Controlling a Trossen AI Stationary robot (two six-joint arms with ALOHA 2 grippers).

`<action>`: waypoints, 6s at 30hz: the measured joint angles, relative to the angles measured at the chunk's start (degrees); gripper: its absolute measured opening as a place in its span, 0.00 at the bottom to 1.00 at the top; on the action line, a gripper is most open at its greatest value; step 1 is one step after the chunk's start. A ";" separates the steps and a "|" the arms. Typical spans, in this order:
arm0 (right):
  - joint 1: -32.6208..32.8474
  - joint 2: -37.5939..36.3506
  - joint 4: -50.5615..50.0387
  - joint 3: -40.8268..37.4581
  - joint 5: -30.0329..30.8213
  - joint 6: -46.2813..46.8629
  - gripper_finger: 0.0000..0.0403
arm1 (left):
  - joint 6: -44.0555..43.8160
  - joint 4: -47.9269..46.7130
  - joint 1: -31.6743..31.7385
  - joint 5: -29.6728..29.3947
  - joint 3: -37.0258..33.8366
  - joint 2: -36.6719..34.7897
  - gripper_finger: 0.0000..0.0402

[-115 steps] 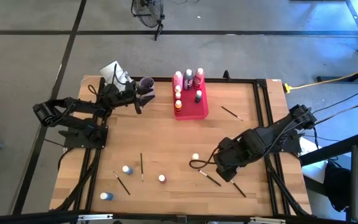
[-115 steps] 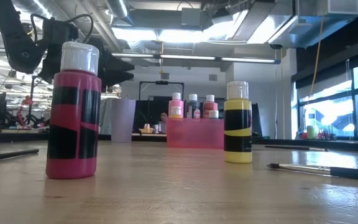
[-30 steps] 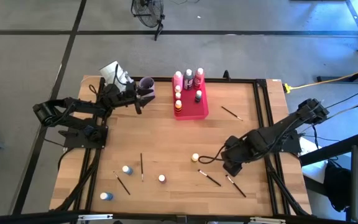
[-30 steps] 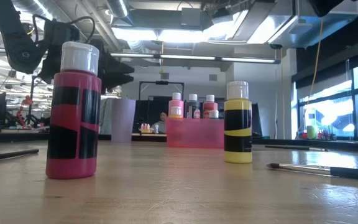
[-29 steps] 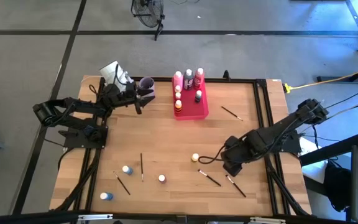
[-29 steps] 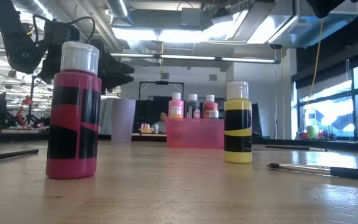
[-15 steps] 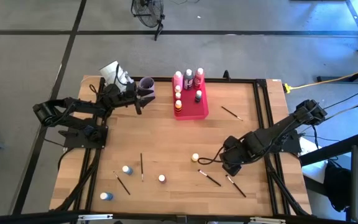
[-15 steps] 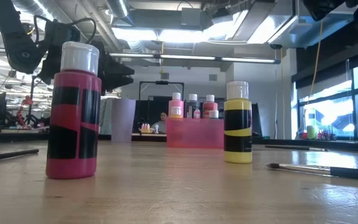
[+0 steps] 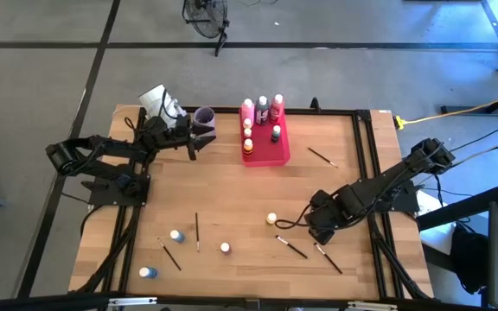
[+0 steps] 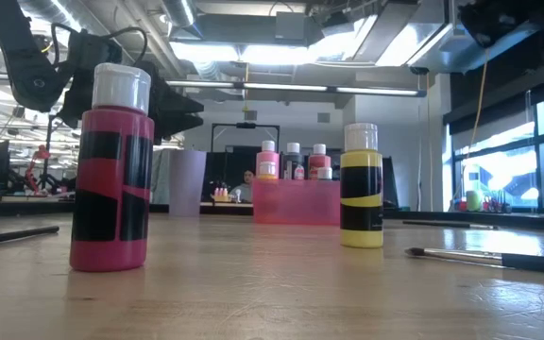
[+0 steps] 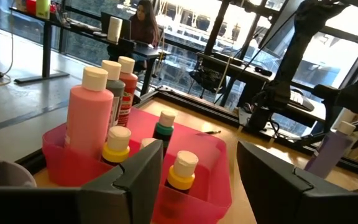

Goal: Pick & Place Paint Supplies
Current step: Put the violet paint bottle into the red bin

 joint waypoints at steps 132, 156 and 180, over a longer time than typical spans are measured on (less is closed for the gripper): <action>-55.19 39.69 -15.17 55.19 -1.43 -52.71 0.54 | 1.97 -1.25 -1.05 6.86 0.00 -0.02 0.50; -57.42 40.93 -14.98 55.19 6.06 -53.90 0.54 | 2.03 -1.25 -1.05 6.95 0.00 -0.02 0.50; -59.23 42.21 -11.08 55.19 6.17 -55.92 0.54 | 2.48 -1.22 -1.06 6.95 0.00 -0.02 0.50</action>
